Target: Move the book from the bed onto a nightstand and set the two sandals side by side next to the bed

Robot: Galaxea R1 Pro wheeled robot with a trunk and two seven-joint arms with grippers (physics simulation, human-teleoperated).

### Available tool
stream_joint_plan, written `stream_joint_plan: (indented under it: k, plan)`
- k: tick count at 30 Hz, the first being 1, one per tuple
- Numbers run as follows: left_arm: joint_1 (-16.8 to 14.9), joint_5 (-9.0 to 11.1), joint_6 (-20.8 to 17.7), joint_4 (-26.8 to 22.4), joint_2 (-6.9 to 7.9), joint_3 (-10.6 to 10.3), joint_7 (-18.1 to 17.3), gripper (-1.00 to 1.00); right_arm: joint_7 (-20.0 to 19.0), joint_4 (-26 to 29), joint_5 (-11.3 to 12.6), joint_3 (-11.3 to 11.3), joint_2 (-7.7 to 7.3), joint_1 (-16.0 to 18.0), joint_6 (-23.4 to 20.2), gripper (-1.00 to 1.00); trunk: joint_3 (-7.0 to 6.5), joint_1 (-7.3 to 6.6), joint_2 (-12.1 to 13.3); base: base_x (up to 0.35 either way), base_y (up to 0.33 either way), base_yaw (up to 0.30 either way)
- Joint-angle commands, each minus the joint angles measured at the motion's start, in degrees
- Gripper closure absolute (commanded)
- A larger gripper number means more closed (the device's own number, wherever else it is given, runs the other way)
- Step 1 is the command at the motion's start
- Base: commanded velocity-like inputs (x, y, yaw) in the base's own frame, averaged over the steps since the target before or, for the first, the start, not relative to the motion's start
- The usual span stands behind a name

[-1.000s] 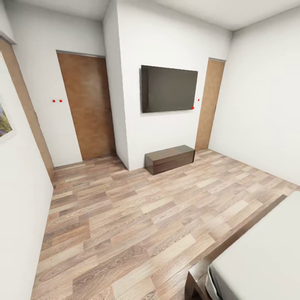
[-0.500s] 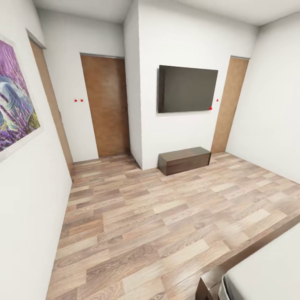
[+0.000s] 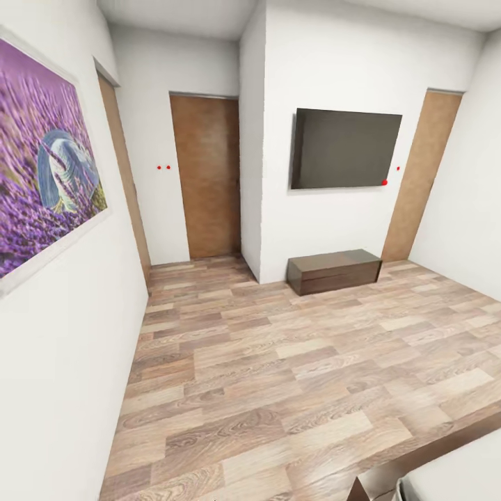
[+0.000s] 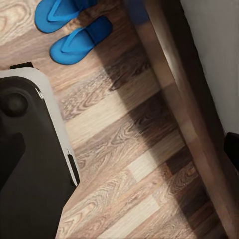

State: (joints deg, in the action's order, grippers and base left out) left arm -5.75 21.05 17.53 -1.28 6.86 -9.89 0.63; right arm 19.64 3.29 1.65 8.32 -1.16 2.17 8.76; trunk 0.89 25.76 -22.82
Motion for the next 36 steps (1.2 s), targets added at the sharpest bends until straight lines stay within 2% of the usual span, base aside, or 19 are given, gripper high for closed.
stream_joint_plan:
  k: [1,12,36]
  plan:
    - [-0.05,0.40,0.16,0.05,0.00,-0.48,0.07,-1.00,-0.04,-0.04,0.18,0.29,0.01,0.03,0.38,-1.00,0.09,0.03,-0.10,-0.034,0.044,0.249]
    - [-0.05,0.34,0.21,0.05,-0.52,-0.51,0.18,-1.00,-0.04,0.01,0.13,0.29,-0.16,0.03,0.38,-1.00,0.09,0.03,-0.10,-0.015,0.020,0.173]
    - [-0.05,0.31,0.22,0.05,-0.70,-0.56,0.21,-1.00,-0.04,0.05,0.11,0.21,-0.18,0.03,0.38,-1.00,0.09,0.03,-0.10,-0.001,0.001,0.023]
